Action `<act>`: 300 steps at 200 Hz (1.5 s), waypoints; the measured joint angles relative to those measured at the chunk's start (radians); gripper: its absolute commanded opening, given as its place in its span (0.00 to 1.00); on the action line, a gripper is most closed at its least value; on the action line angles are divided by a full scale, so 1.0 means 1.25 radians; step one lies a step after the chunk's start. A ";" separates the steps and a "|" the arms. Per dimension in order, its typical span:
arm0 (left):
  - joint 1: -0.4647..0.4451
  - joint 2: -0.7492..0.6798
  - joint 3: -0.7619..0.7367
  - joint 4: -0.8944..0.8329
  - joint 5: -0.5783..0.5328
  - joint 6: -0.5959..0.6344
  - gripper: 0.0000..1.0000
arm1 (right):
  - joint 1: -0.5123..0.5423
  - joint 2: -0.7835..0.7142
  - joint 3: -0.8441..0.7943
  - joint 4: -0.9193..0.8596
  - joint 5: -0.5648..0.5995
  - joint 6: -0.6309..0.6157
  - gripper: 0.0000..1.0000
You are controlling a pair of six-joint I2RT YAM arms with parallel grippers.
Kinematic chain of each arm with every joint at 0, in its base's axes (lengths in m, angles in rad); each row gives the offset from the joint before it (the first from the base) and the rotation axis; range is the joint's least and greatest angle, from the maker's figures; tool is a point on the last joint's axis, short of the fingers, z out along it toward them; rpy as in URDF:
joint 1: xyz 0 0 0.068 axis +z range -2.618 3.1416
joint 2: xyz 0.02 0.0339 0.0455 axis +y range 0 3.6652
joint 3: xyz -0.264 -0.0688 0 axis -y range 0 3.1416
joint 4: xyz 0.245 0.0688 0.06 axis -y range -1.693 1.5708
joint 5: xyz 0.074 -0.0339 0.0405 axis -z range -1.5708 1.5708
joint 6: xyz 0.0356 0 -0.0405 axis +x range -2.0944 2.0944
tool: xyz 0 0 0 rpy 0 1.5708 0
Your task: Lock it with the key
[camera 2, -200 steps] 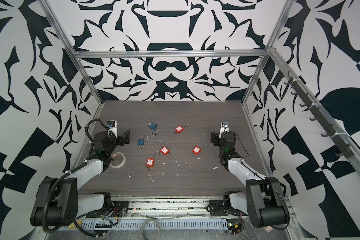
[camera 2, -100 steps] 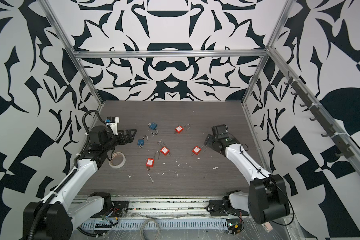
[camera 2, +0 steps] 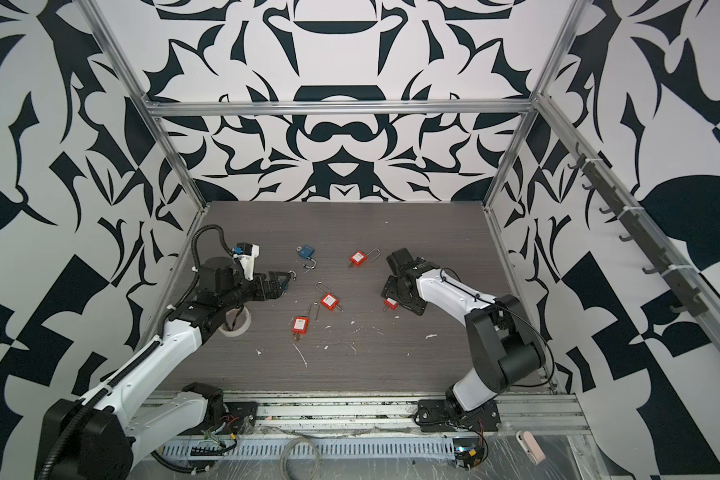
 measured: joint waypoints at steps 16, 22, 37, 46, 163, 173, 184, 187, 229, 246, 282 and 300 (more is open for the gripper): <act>-0.005 0.007 0.000 -0.003 -0.006 0.000 0.99 | 0.007 0.024 0.017 -0.002 0.002 0.007 0.87; -0.007 0.010 0.000 -0.005 -0.008 0.000 0.99 | 0.009 0.032 0.023 -0.002 0.002 0.008 0.87; -0.013 0.015 0.000 -0.011 -0.012 0.001 0.99 | 0.014 0.058 0.046 -0.006 0.002 0.008 0.87; -0.016 0.019 0.000 -0.014 -0.014 0.001 0.99 | 0.016 0.072 0.060 -0.011 0.003 0.008 0.86; -0.026 0.045 0.021 -0.056 -0.028 0.005 0.99 | 0.023 0.174 0.150 -0.078 0.008 -0.059 0.72; -0.027 0.046 0.024 -0.060 -0.028 0.005 0.99 | 0.024 0.176 0.150 -0.079 0.007 -0.065 0.69; -0.027 0.050 0.029 -0.065 -0.029 0.006 0.99 | 0.025 0.178 0.150 -0.081 0.005 -0.072 0.66; -0.027 0.051 0.030 -0.067 -0.029 0.006 0.99 | 0.025 0.178 0.151 -0.081 0.005 -0.075 0.66; -0.031 0.055 0.037 -0.077 -0.029 0.007 0.99 | 0.026 0.179 0.151 -0.085 -0.008 -0.118 0.58; -0.031 0.055 0.038 -0.080 -0.029 0.007 0.99 | 0.026 0.179 0.151 -0.088 -0.010 -0.131 0.54; -0.034 0.055 0.040 -0.081 -0.031 0.007 0.99 | 0.026 0.179 0.151 -0.092 -0.018 -0.175 0.52; -0.036 0.055 0.041 -0.081 -0.032 0.007 0.99 | 0.027 0.179 0.151 -0.095 -0.018 -0.198 0.52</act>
